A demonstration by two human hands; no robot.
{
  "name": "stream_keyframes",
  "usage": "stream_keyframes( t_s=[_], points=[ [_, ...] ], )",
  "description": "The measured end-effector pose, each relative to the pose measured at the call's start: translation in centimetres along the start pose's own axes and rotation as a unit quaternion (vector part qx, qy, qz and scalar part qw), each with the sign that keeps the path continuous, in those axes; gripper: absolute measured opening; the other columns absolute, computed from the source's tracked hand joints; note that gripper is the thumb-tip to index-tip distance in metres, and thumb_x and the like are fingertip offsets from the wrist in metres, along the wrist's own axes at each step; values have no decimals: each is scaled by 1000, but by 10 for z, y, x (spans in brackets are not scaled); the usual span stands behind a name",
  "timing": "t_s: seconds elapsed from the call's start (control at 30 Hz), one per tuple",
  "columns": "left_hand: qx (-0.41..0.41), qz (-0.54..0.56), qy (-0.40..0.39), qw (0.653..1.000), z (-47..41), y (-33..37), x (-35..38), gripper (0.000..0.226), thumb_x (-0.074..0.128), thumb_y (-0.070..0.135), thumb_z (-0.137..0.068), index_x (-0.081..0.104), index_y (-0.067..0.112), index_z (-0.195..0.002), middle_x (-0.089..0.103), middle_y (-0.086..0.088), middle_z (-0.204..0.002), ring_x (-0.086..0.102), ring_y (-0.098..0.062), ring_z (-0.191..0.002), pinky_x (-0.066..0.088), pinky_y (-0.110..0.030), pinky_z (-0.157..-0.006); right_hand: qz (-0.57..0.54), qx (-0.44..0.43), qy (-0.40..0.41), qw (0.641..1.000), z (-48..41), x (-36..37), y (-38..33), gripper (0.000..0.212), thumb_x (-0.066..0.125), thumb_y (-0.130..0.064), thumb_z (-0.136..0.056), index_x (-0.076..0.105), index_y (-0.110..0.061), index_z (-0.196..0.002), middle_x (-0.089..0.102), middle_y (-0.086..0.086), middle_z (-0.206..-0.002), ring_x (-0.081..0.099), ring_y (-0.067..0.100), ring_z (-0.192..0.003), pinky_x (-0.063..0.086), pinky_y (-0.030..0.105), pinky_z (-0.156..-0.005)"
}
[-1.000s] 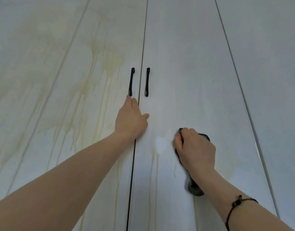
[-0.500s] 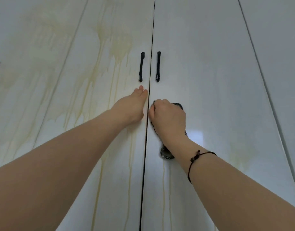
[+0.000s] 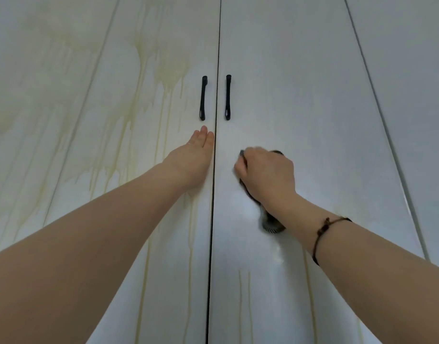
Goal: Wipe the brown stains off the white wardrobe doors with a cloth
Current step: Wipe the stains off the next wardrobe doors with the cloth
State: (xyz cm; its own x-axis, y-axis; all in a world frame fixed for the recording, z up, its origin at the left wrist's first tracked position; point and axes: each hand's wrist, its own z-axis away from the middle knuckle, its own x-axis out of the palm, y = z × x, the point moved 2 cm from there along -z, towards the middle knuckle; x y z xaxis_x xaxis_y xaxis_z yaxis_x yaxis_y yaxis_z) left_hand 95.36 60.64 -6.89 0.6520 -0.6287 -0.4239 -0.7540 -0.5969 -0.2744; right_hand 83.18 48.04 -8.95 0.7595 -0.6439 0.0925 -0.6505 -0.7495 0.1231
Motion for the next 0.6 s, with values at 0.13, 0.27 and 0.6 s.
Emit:
stream_keyframes(
  t_s=[0.13, 0.27, 0.6],
  points=[
    [-9, -32, -17, 999, 0, 7, -2, 76, 32, -7, -96, -14, 1, -156, -19, -17, -164, -6, -28, -154, 21, -40, -123, -4, 27, -7, 1000, -6, 8, -33, 28, 42, -30, -98, 44, -19, -72, 42, -6, -66, 38, 18, -52, 11, 30, -46],
    [-36, -73, -16, 997, 5, 18, -2, 76, 35, -3, -98, -14, -1, -155, -20, -18, -164, -6, -29, -154, 25, -40, -121, -45, -73, -39, 996, 42, 6, -61, 26, 51, -31, -93, 47, -19, -70, 45, -3, -64, 43, 23, -51, 10, 27, -46],
    [-140, -128, -76, 979, -1, 41, -6, 95, 50, 11, -93, -22, -2, -152, -25, -18, -162, -6, -31, -154, 38, -41, -110, -7, 143, 33, 989, 26, -33, 129, 34, 35, -37, -92, 35, -20, -62, 44, -5, -57, 42, 15, -49, 22, 27, -48]
  ],
)
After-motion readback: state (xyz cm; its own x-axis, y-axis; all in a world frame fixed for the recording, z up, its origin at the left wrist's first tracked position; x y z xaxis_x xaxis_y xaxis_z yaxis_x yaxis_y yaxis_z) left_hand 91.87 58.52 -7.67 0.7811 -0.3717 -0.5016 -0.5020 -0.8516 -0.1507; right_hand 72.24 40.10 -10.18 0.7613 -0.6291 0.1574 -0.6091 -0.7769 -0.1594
